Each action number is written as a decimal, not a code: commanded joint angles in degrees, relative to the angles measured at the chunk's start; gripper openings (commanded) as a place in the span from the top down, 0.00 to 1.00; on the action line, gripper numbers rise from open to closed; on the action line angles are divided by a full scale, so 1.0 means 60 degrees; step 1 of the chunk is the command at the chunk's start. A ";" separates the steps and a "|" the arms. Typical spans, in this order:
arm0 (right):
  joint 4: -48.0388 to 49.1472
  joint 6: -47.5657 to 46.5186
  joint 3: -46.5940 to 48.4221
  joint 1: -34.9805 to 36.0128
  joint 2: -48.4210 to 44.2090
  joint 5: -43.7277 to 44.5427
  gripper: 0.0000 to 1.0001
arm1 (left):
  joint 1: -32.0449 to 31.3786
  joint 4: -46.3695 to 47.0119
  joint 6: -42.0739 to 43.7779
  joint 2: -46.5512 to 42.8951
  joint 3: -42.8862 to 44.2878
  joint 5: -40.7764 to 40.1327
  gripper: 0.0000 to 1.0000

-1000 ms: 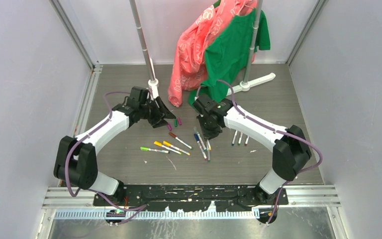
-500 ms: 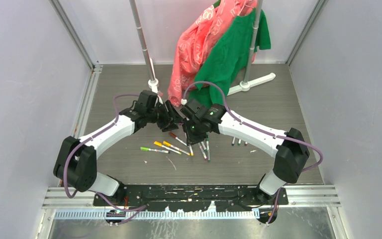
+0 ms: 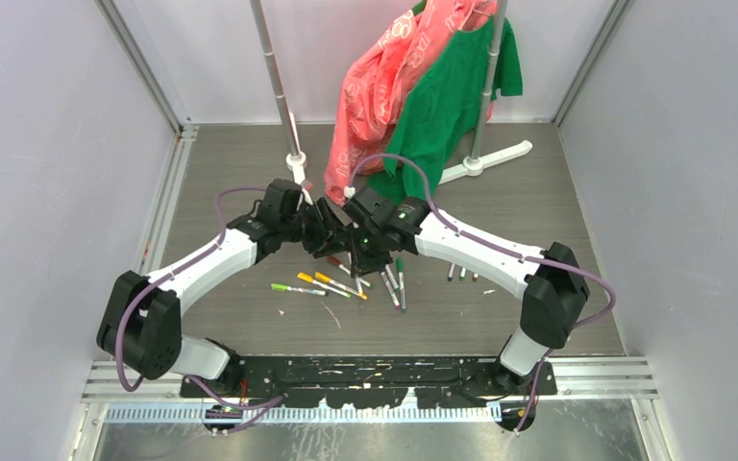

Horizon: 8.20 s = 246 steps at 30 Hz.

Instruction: Open the pen caps

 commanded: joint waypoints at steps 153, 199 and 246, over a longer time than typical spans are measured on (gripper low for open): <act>0.1033 0.0536 -0.3462 -0.0550 0.0535 0.3076 0.54 | 0.1714 -0.3305 0.2580 -0.0559 0.0424 -0.2279 0.50; 0.1259 0.0566 -0.1306 0.0646 -0.0766 0.1617 0.99 | 0.1534 0.0351 0.0311 -0.1023 -0.0712 0.1279 0.49; 0.1212 0.0316 0.1171 0.1164 0.1008 0.0861 0.99 | 0.1302 0.0494 0.0615 -0.0516 -0.0875 0.1139 0.81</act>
